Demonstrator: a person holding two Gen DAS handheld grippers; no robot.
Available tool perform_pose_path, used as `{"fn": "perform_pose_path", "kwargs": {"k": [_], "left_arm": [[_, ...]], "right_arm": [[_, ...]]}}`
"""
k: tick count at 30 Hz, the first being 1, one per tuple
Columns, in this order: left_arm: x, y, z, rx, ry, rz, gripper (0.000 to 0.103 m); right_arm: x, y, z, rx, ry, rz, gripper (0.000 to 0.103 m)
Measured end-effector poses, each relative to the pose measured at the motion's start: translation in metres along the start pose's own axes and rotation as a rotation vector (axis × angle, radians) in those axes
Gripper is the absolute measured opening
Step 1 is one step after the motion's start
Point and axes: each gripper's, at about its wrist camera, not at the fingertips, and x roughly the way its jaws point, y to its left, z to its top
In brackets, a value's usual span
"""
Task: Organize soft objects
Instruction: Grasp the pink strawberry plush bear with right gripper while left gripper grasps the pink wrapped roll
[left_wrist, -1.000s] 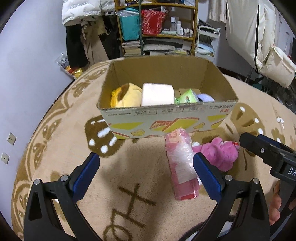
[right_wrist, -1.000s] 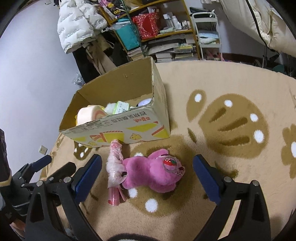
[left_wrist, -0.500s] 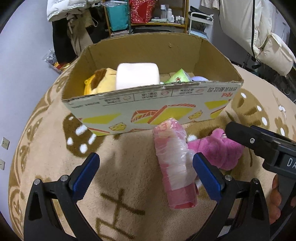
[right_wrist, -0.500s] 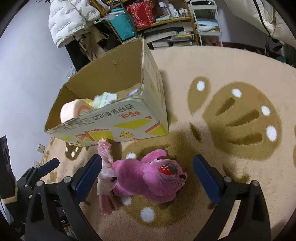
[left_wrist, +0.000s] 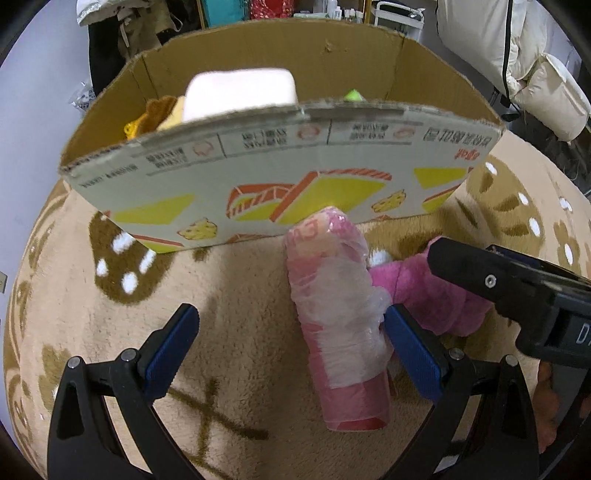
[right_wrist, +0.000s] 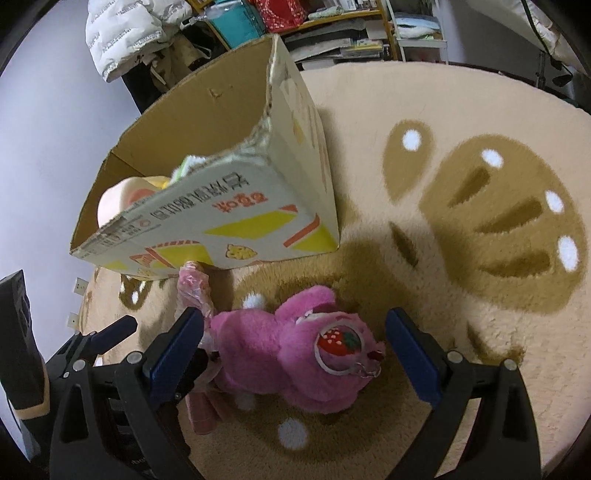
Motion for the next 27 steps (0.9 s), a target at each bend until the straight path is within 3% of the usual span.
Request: {"fn": "perform_pose_path", "kwargs": {"k": [13, 27], "left_arm": [[0.020, 0.007, 0.001, -0.041, 0.073, -0.032, 0.100], [0.022, 0.006, -0.010, -0.050, 0.052, -0.007, 0.100]], "right_arm": [[0.016, -0.001, -0.004, -0.001, 0.062, 0.004, 0.103], [0.026, 0.009, -0.009, -0.037, 0.100, -0.006, 0.103]]}}
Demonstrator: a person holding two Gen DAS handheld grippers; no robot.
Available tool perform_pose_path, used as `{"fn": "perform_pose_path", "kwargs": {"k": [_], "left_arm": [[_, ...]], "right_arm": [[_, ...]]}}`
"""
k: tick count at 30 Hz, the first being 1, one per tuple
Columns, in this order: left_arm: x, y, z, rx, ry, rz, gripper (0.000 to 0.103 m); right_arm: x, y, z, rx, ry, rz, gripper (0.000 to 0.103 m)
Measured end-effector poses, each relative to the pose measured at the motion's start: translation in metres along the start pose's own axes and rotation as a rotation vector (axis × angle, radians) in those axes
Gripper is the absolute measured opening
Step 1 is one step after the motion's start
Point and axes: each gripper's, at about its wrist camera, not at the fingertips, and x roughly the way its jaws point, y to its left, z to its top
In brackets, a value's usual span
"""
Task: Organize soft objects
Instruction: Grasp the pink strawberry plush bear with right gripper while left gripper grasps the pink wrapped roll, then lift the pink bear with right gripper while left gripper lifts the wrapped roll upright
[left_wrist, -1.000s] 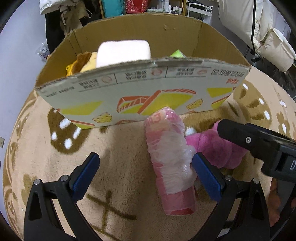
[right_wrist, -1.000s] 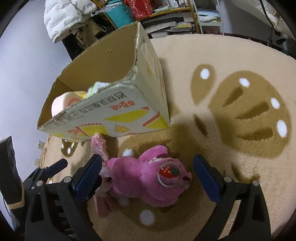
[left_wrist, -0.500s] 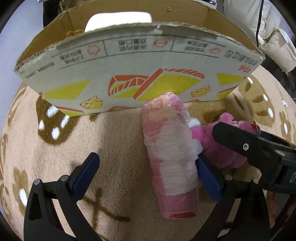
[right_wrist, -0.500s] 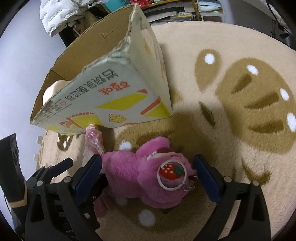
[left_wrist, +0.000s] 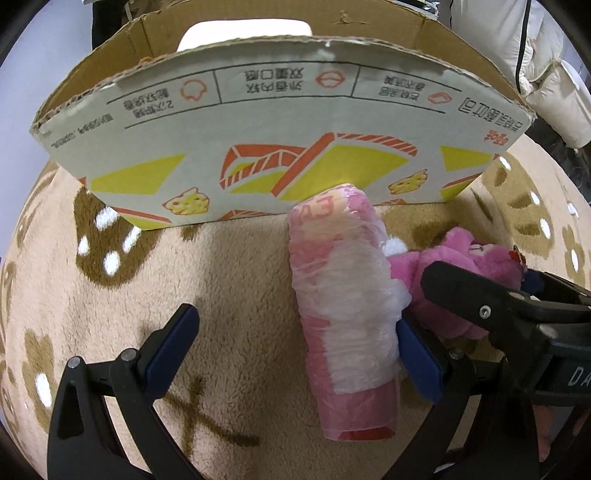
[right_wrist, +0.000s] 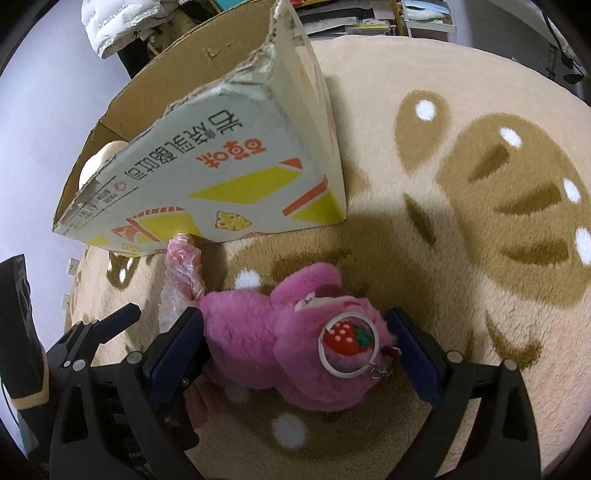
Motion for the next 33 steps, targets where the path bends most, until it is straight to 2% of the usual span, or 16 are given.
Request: {"fn": "perform_pose_path", "kwargs": {"k": [3, 6, 10, 13, 14, 19, 27, 29, 33], "left_arm": [[0.002, 0.002, -0.004, 0.004, 0.000, 0.011, 0.099], [0.004, 0.001, -0.005, 0.002, 0.006, -0.013, 0.091], [0.008, 0.001, -0.009, -0.004, 0.009, -0.016, 0.088], [0.009, -0.005, -0.014, 0.032, 0.004, 0.036, 0.085], [0.009, -0.009, -0.016, 0.046, 0.001, 0.051, 0.082], [0.007, -0.015, -0.022, 0.055, -0.005, 0.036, 0.069], [-0.002, -0.021, -0.028, 0.076, -0.015, 0.068, 0.048], [-0.005, -0.019, -0.030, 0.063, -0.012, 0.062, 0.044], [-0.011, -0.010, -0.032, 0.024, -0.003, 0.039, 0.042]], "right_arm": [[0.003, 0.004, 0.000, -0.009, 0.007, -0.007, 0.103], [0.007, 0.007, -0.001, -0.024, 0.017, -0.020, 0.103], [0.010, 0.009, -0.003, -0.033, 0.022, -0.027, 0.103], [0.013, 0.011, -0.004, -0.037, 0.023, -0.033, 0.103], [0.014, 0.013, -0.004, -0.044, 0.024, -0.040, 0.103], [0.017, 0.019, -0.007, -0.073, 0.022, -0.068, 0.100], [0.014, 0.020, -0.008, -0.086, 0.003, -0.058, 0.092], [0.014, 0.020, -0.008, -0.091, -0.001, -0.057, 0.092], [0.010, 0.017, -0.008, -0.082, -0.012, -0.047, 0.092]]}}
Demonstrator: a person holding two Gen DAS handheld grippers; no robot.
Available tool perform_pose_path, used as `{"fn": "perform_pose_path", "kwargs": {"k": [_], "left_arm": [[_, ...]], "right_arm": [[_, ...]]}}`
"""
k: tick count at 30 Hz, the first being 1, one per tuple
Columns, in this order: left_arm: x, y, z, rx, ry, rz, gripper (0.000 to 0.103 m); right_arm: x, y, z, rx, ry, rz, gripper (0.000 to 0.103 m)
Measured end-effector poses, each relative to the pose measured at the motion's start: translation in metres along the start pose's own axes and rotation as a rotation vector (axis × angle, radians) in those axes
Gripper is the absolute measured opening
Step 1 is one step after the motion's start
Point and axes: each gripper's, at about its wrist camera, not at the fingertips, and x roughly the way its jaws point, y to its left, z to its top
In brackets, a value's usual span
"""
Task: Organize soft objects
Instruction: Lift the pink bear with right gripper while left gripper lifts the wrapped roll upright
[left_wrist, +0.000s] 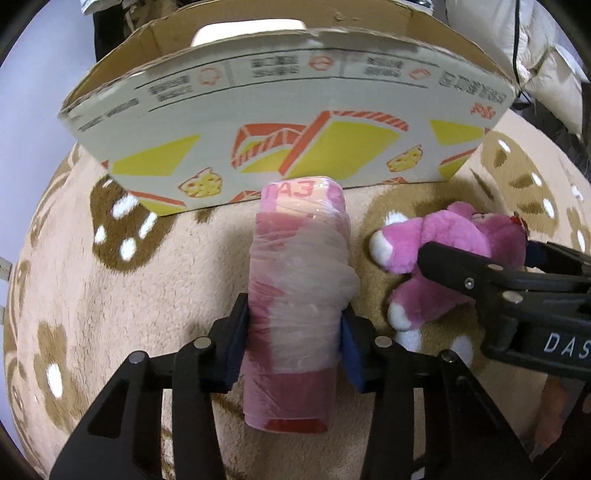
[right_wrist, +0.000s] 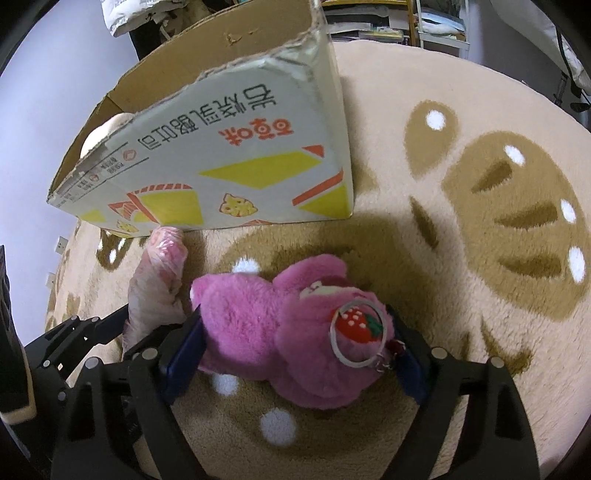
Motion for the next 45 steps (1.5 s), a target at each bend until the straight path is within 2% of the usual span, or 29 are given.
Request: {"fn": "perform_pose_path", "kwargs": {"k": [4, 13, 21, 25, 26, 27, 29, 32, 35, 39, 42, 45], "left_arm": [[-0.006, 0.010, -0.003, -0.053, 0.005, -0.008, 0.042], [-0.030, 0.016, -0.013, -0.066, -0.033, 0.036, 0.041], [-0.068, 0.027, -0.010, -0.066, -0.120, 0.054, 0.040], [-0.089, 0.027, -0.011, -0.056, -0.169, 0.049, 0.027], [-0.093, 0.026, -0.012, -0.042, -0.174, 0.028, 0.011], [-0.094, 0.026, -0.011, -0.037, -0.166, 0.012, 0.002], [-0.091, 0.027, -0.011, -0.051, -0.130, -0.032, 0.001], [-0.083, 0.030, -0.014, -0.069, -0.111, -0.013, 0.001], [-0.080, 0.037, -0.013, -0.102, -0.114, -0.048, 0.000], [-0.079, 0.045, -0.011, -0.139, -0.116, -0.058, 0.000], [-0.066, 0.054, -0.011, -0.189, -0.072, -0.068, 0.009], [-0.056, 0.061, -0.010, -0.219, -0.045, -0.064, 0.013]], "right_arm": [[-0.013, -0.006, 0.000, 0.001, -0.033, 0.022, 0.092], [-0.035, -0.006, -0.004, -0.015, -0.096, 0.004, 0.092], [-0.088, 0.008, -0.010, -0.075, -0.273, -0.010, 0.092], [-0.113, 0.016, -0.016, -0.114, -0.349, 0.011, 0.092], [-0.120, 0.019, -0.017, -0.127, -0.371, 0.008, 0.092], [-0.125, 0.021, -0.017, -0.137, -0.383, 0.003, 0.092], [-0.125, 0.029, -0.018, -0.144, -0.391, -0.003, 0.092], [-0.125, 0.029, -0.019, -0.143, -0.381, -0.005, 0.092], [-0.121, 0.026, -0.020, -0.143, -0.369, -0.009, 0.092], [-0.120, 0.023, -0.019, -0.131, -0.366, -0.010, 0.092], [-0.120, 0.021, -0.019, -0.122, -0.366, -0.004, 0.092], [-0.118, 0.022, -0.019, -0.120, -0.358, -0.001, 0.092]]}}
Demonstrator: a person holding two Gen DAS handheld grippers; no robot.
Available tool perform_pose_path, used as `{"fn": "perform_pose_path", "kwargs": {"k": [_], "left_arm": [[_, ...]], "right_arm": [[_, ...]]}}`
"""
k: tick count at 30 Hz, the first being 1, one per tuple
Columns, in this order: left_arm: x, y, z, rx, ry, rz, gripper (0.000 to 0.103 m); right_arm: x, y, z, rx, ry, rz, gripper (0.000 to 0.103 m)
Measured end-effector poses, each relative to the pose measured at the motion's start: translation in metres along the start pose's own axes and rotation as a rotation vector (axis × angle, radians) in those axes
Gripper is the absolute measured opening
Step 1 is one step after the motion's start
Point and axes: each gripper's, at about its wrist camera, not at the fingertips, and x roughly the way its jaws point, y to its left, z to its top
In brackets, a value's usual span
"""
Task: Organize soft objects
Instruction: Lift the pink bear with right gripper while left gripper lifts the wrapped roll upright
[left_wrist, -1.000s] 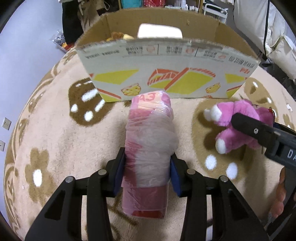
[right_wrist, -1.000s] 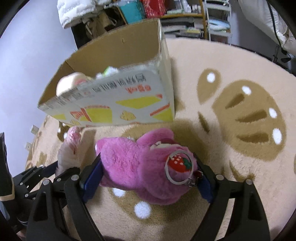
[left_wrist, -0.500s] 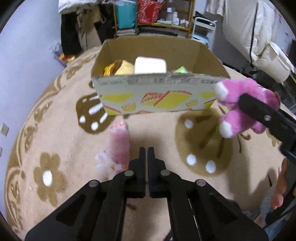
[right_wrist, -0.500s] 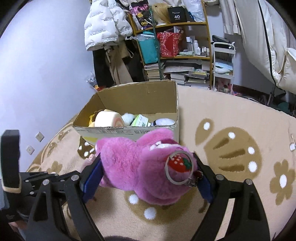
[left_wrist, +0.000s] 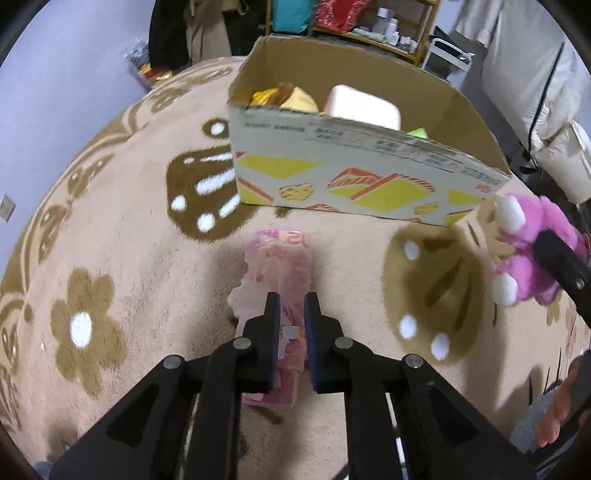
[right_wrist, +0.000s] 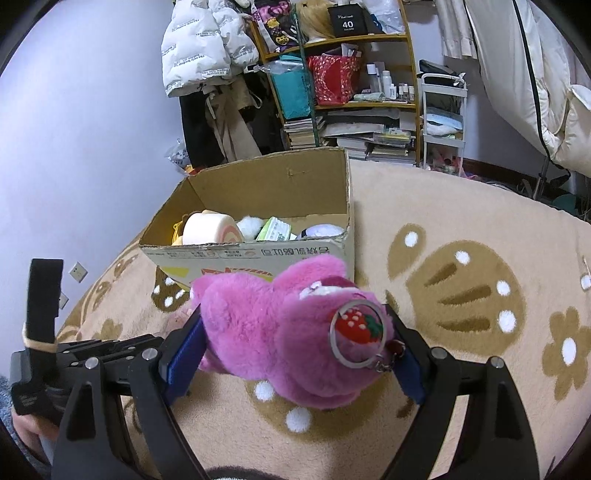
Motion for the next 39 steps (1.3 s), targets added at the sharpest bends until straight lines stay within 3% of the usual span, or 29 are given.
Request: {"fn": "perform_pose_path", "kwargs": {"k": [4, 7, 14, 21, 23, 32, 39], "left_arm": [[0.014, 0.007, 0.000, -0.049, 0.051, -0.048, 0.019], [0.024, 0.008, 0.000, -0.057, 0.078, -0.045, 0.022], [0.032, 0.000, 0.001, -0.003, 0.077, -0.013, 0.042], [0.038, -0.009, 0.003, 0.053, 0.057, 0.070, 0.041], [0.039, -0.010, 0.003, 0.069, 0.055, 0.108, 0.031], [0.038, -0.005, 0.006, 0.066, 0.053, 0.087, 0.028], [0.041, -0.007, 0.007, 0.078, 0.060, 0.105, 0.036]], "right_arm": [[0.005, -0.002, 0.000, 0.008, 0.015, 0.008, 0.092], [0.008, -0.004, 0.000, 0.019, 0.021, 0.014, 0.092], [0.013, -0.006, 0.000, 0.034, 0.039, 0.023, 0.092], [0.016, -0.006, 0.001, 0.038, 0.046, 0.025, 0.092], [0.016, -0.007, 0.001, 0.041, 0.049, 0.024, 0.092], [0.022, -0.005, 0.000, 0.042, 0.070, 0.023, 0.092], [0.023, -0.004, -0.001, 0.049, 0.071, 0.020, 0.092]]}}
